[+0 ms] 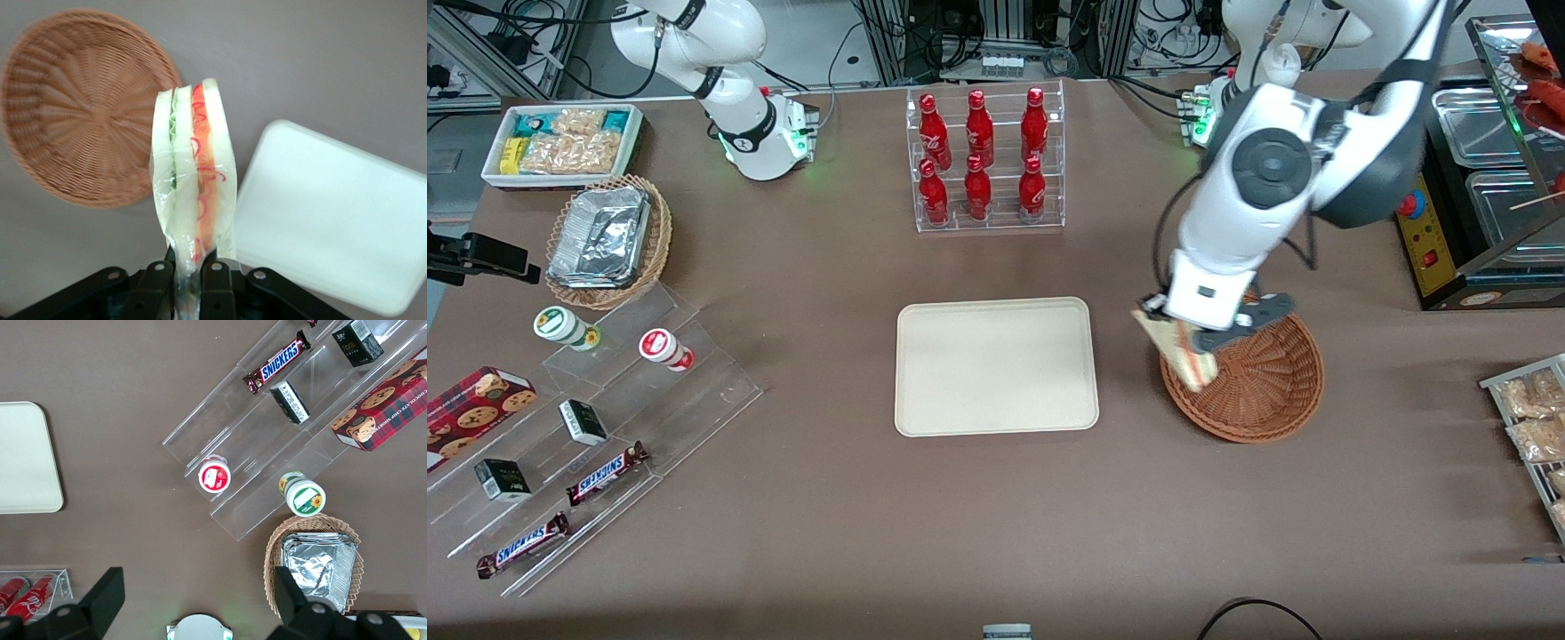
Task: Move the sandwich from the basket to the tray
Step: 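Lift the sandwich and carry it toward the cream tray, then lower the sandwich onto the tray and open the left gripper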
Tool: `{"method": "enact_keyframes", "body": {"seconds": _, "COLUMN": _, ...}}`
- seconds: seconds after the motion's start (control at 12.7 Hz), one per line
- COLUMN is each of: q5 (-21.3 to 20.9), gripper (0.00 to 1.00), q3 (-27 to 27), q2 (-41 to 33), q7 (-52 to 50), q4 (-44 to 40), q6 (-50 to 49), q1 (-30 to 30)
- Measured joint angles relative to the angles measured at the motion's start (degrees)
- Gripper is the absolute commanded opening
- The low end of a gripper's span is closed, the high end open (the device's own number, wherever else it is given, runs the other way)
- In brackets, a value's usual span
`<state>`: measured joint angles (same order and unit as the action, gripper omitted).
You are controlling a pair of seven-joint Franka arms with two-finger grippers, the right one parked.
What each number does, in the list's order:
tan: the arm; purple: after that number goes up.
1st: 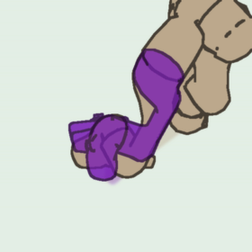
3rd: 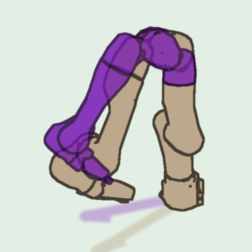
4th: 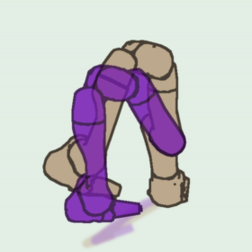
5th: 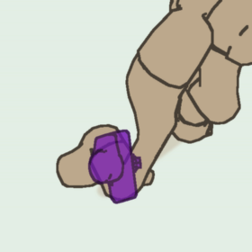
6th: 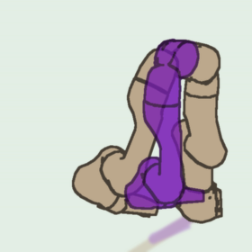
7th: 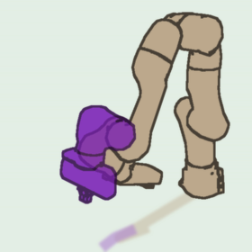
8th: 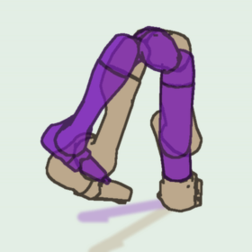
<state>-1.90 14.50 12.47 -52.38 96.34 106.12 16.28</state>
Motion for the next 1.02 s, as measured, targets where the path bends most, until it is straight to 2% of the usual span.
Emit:
{"method": "enact_keyframes", "body": {"seconds": 0.47, "q5": 0.0, "gripper": 0.0, "q3": 1.0, "q2": 8.8, "q7": 1.0, "q4": -2.3, "q6": 11.5, "q1": 9.7}}
{"method": "enact_keyframes", "body": {"seconds": 0.79, "q5": -4.8, "gripper": 0.0, "q3": 1.0, "q2": 15.2, "q7": 2.1, "q4": -2.5, "q6": 17.7, "q1": 13.8}}
{"method": "enact_keyframes", "body": {"seconds": 1.02, "q5": -5.6, "gripper": 0.0, "q3": 1.0, "q2": 20.1, "q7": 2.0, "q4": -3.8, "q6": 20.6, "q1": 16.2}}
